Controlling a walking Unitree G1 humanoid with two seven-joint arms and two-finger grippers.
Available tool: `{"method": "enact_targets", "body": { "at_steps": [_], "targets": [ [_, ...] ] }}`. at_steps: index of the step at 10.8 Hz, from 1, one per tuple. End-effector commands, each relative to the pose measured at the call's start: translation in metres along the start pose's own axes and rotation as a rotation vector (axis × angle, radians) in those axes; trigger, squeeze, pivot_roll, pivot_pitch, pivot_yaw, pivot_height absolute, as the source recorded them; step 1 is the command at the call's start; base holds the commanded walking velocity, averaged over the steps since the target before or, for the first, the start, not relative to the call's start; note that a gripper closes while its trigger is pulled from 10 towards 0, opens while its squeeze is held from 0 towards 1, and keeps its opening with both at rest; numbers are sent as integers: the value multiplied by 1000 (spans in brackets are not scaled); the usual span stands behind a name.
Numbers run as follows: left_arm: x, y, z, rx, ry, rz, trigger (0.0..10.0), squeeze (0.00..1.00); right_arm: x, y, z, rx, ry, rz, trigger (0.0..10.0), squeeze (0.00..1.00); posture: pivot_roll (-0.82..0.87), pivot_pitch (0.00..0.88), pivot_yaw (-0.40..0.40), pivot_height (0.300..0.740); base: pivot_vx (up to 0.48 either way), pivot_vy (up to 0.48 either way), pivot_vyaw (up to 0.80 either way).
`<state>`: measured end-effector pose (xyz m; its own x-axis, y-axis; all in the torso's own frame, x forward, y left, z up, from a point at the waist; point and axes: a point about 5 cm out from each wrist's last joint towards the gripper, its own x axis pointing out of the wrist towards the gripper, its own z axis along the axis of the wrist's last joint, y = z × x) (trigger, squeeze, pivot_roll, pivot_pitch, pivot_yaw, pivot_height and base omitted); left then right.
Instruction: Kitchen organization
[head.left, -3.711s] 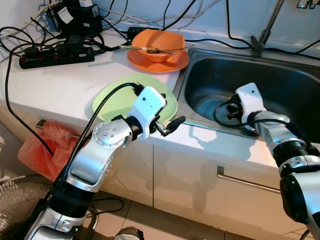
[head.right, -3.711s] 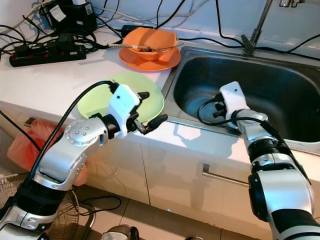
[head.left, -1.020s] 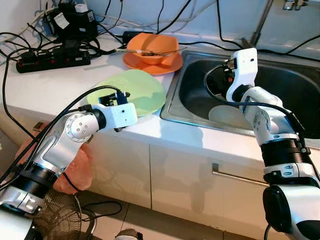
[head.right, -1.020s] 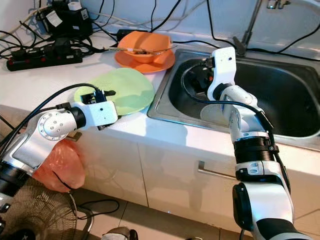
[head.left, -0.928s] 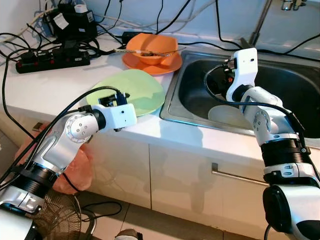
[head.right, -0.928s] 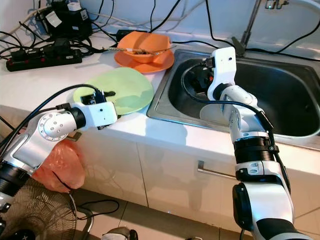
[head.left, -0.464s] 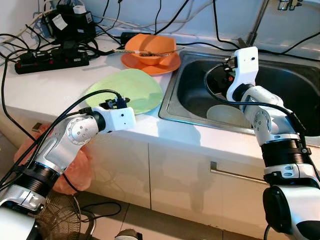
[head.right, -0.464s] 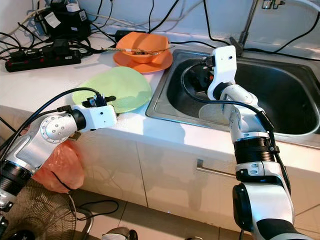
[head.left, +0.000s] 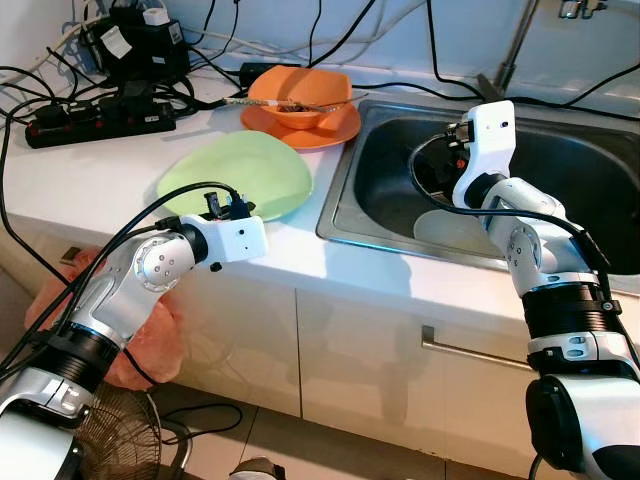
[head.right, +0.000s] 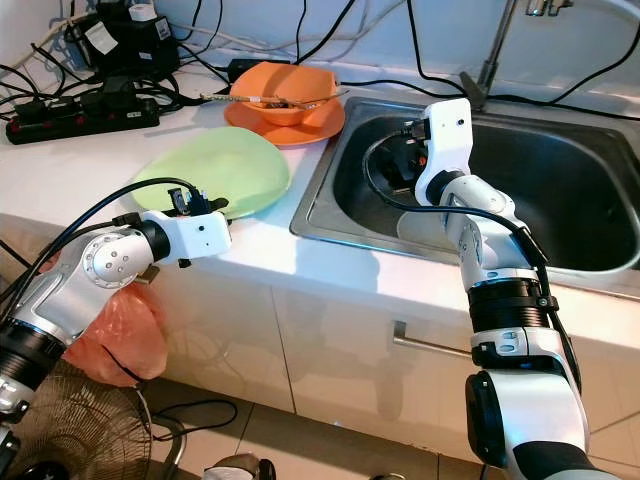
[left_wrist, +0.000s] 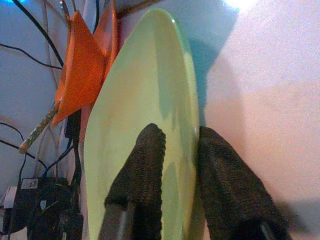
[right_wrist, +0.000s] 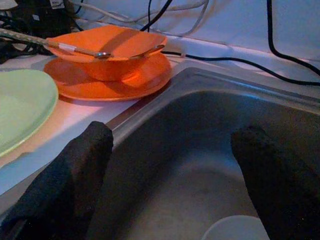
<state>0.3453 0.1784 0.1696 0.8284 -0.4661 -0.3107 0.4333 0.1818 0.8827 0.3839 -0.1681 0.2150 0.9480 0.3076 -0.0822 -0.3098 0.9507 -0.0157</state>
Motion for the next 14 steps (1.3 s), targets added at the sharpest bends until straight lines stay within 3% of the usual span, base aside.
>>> {"method": "enact_targets", "body": {
  "at_steps": [1,7,9,12,14],
  "targets": [
    [0,7,0,12,0,33,0,0,0,1,2,14,-1,8,10000,0,243,47,22,740,0,0,0],
    [1,10,3,44,-39,101,0,0,1,3,1,19,3,13,10000,0,245,44,24,740,0,0,0],
    [-4,17,15,91,-104,210,0,0,0,3,0,19,3,15,10000,0,245,42,23,740,0,0,0],
    [-14,6,34,151,-185,341,0,0,2,6,3,57,11,79,10000,0,254,35,21,740,0,0,0],
    [-16,-5,54,140,-261,380,0,0,2,6,13,127,2,133,10000,0,254,29,20,740,0,0,0]
  ]
}}
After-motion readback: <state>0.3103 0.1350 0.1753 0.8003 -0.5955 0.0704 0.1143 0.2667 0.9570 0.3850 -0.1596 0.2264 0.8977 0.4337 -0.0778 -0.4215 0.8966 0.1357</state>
